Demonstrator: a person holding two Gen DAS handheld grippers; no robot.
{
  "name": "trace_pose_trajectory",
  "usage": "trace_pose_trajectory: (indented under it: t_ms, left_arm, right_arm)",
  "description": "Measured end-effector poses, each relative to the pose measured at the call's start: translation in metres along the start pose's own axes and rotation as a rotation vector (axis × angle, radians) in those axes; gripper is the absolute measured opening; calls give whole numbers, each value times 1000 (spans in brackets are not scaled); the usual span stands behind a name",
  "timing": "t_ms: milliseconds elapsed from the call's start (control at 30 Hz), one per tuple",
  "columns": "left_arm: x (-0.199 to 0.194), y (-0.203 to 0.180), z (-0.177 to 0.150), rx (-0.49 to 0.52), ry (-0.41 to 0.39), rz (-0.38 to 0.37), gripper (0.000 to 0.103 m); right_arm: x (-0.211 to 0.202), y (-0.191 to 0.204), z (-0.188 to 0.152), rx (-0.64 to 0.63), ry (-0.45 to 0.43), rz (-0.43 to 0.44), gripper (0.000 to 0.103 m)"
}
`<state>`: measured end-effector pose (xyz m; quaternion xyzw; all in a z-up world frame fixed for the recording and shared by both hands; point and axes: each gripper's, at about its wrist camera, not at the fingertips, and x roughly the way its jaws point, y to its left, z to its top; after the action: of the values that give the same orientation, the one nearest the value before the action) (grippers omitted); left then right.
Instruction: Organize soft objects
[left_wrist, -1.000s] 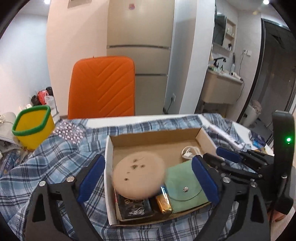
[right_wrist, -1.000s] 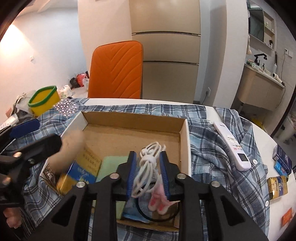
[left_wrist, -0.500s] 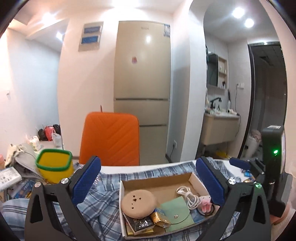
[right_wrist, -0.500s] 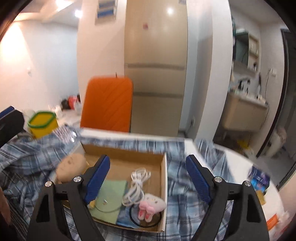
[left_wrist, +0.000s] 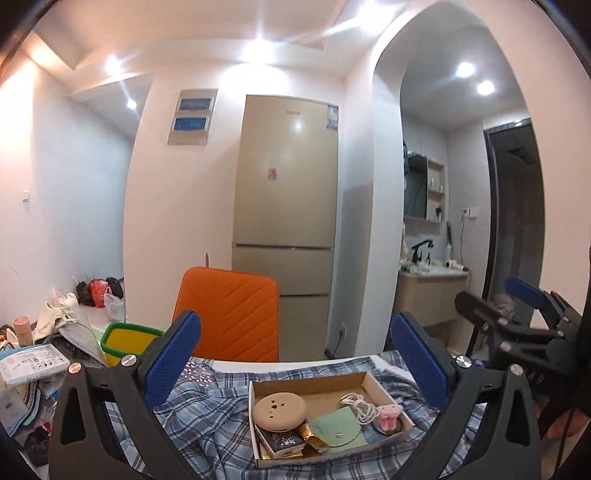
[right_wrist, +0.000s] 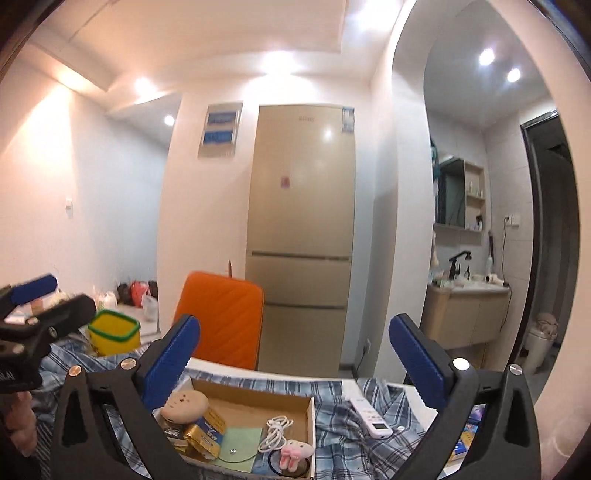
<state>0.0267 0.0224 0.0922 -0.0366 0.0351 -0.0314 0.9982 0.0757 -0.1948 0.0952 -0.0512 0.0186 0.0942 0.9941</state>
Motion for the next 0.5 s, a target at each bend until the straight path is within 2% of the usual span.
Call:
trace_pose_trajectory:
  t_ms: [167, 300, 400, 433, 500]
  left_arm:
    - [-20, -3, -12, 48, -34, 10, 103]
    - [-25, -3, -27, 50, -24, 1, 103]
    - [-31, -2, -37, 49, -29, -27, 103]
    - [-34, -2, -40, 54, -37, -23, 103]
    - [-38, -2, -45, 61, -39, -13, 103]
  right_arm:
    - [-38, -4, 0, 16, -47, 18, 103]
    - [-60, -2, -14, -5, -76, -1, 103]
    - [-67, -1, -27, -5, -67, -31, 103]
    - [-68, 2, -31, -22, -56, -70, 103]
    - [-71, 6, -38, -54, -56, -87, 103]
